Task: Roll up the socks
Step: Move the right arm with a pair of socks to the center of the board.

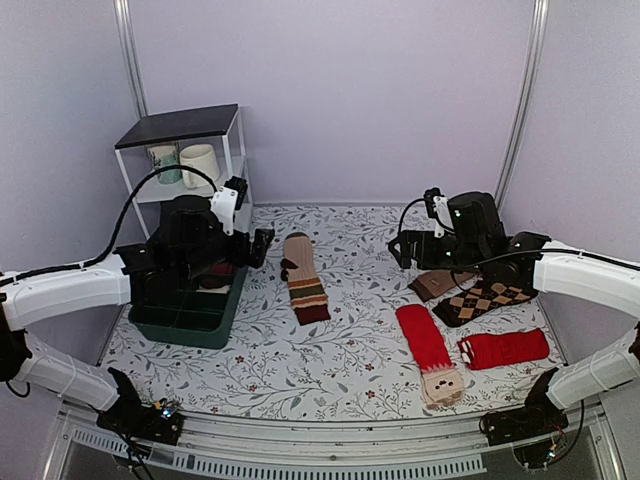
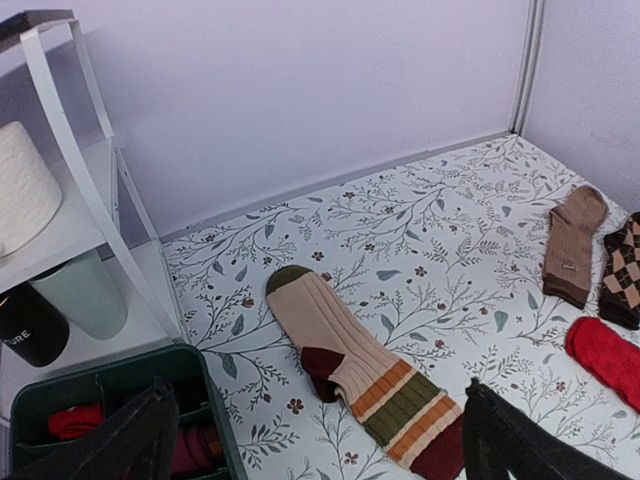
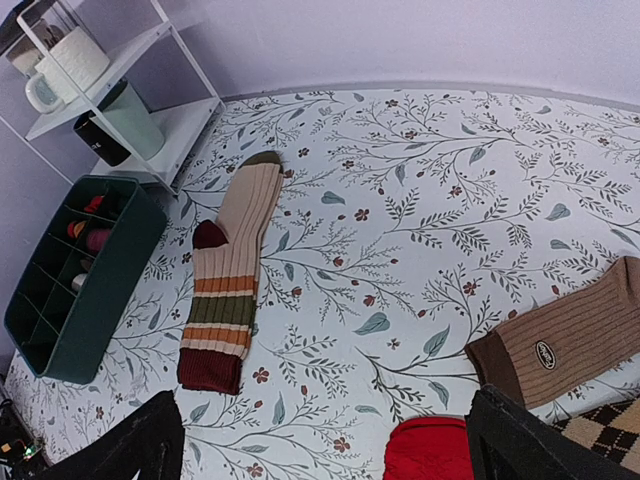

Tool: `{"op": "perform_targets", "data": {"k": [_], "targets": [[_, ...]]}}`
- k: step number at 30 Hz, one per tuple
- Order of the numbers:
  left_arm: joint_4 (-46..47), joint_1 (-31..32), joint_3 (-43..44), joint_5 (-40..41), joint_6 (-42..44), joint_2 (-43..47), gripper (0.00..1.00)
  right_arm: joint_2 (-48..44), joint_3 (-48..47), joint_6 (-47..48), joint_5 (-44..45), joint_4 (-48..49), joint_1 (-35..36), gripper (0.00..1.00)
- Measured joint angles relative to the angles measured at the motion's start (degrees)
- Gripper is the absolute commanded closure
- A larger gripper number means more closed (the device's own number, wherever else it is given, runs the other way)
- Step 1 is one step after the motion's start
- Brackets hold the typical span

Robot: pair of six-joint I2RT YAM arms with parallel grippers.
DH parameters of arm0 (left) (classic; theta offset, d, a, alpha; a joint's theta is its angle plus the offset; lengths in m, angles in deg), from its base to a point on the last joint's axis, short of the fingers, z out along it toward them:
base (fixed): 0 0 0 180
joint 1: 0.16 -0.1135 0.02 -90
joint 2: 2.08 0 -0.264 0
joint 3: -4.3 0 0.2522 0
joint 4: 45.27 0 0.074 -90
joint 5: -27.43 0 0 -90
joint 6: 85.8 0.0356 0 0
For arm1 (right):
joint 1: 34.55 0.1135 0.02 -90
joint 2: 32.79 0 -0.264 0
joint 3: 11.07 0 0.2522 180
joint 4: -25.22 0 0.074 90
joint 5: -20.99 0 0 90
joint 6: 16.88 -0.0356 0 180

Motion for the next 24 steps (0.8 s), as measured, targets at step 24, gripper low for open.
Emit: {"op": "perform_targets", "data": {"k": [24], "targets": [[8.5,0.0,-8.9,-14.0,0.2,4.2,0.02,5.2,12.5,19.0,-36.1,19.6,0.8,0.11]]}}
